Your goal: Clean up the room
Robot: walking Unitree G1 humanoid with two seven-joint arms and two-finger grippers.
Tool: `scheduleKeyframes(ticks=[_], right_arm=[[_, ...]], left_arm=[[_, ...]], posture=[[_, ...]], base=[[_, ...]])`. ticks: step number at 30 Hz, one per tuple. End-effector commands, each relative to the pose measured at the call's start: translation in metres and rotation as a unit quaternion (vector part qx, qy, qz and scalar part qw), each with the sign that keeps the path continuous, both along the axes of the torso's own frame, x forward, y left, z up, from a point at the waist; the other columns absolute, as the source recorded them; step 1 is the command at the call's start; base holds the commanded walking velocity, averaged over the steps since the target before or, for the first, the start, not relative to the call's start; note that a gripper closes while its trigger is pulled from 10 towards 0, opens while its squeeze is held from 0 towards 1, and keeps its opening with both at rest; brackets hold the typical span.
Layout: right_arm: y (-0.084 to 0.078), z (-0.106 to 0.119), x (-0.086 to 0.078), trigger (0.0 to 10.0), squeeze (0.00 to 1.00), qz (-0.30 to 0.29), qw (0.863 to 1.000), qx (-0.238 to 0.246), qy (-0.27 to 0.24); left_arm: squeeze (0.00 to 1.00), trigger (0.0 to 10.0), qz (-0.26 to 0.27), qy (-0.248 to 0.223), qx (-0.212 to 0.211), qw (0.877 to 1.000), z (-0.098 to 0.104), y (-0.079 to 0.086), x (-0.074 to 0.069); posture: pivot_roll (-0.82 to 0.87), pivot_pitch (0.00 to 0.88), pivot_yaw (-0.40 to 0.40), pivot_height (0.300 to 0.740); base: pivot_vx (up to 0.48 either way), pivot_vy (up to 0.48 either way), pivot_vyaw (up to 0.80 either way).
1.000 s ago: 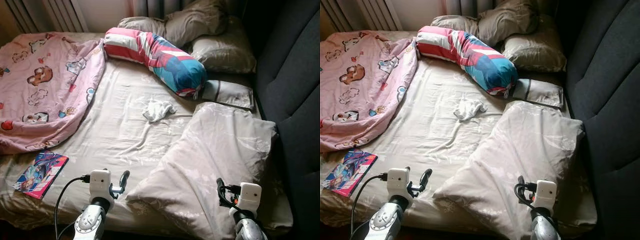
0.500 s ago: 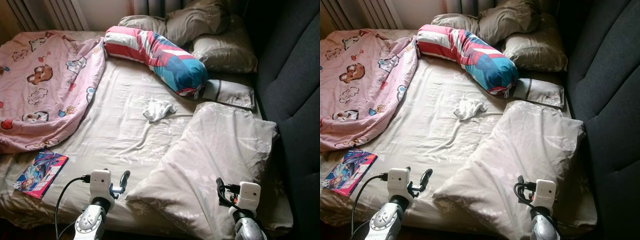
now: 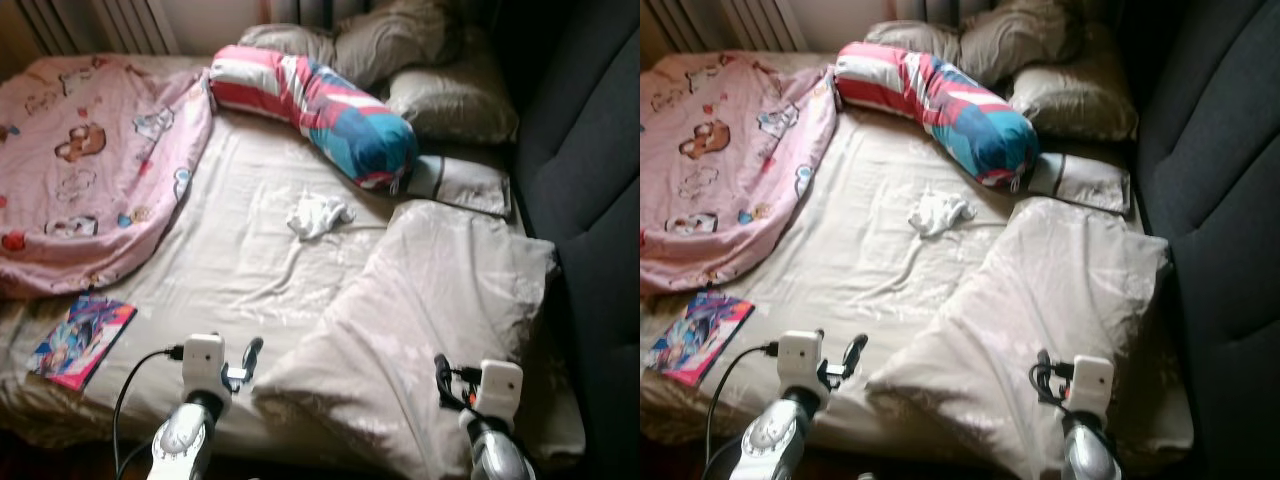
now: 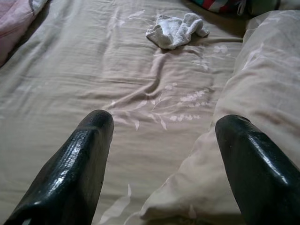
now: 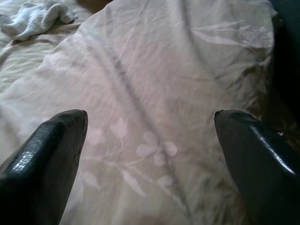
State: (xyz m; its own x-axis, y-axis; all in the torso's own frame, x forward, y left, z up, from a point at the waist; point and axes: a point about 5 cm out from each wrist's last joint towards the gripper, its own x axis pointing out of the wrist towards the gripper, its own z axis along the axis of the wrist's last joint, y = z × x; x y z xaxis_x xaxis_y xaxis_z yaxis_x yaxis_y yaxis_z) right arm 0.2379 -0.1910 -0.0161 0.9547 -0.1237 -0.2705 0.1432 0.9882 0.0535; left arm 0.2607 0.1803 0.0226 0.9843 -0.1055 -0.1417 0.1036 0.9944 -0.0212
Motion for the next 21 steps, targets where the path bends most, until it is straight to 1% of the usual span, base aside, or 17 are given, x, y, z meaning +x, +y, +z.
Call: scheduleKeyframes(ticks=[1,9,16,21], right_arm=[[0.0007,-0.0077,-0.0072,10.0,0.00,0.001,1.000,0.002,0.022],[0.0009,-0.0082,-0.0072,10.0,0.00,0.002,1.000,0.001,0.025],[0.0009,-0.0086,-0.0071,10.0,0.00,0.003,1.000,0.001,0.028],[0.0011,-0.0091,-0.0070,10.0,0.00,0.004,1.000,0.000,0.030]], left_arm=[[0.00,10.0,0.004,0.019,-0.003,1.000,-0.0072,0.0008,-0.0057],[0.00,10.0,0.004,0.019,-0.005,1.000,-0.0074,0.0003,-0.0054],[0.00,10.0,0.003,0.017,-0.007,1.000,-0.0070,-0.0004,-0.0051],[0.00,10.0,0.005,0.019,-0.004,1.000,-0.0074,0.0000,-0.0051]], posture=[[-0.10,0.162,0.022,0.740],[-0.10,0.160,0.021,0.740],[-0.10,0.160,0.020,0.740],[-0.10,0.160,0.019,0.740]], base=[[0.000,0.000,0.00],[0.000,0.000,0.00],[-0.346,0.000,0.00],[0.000,0.000,0.00]])
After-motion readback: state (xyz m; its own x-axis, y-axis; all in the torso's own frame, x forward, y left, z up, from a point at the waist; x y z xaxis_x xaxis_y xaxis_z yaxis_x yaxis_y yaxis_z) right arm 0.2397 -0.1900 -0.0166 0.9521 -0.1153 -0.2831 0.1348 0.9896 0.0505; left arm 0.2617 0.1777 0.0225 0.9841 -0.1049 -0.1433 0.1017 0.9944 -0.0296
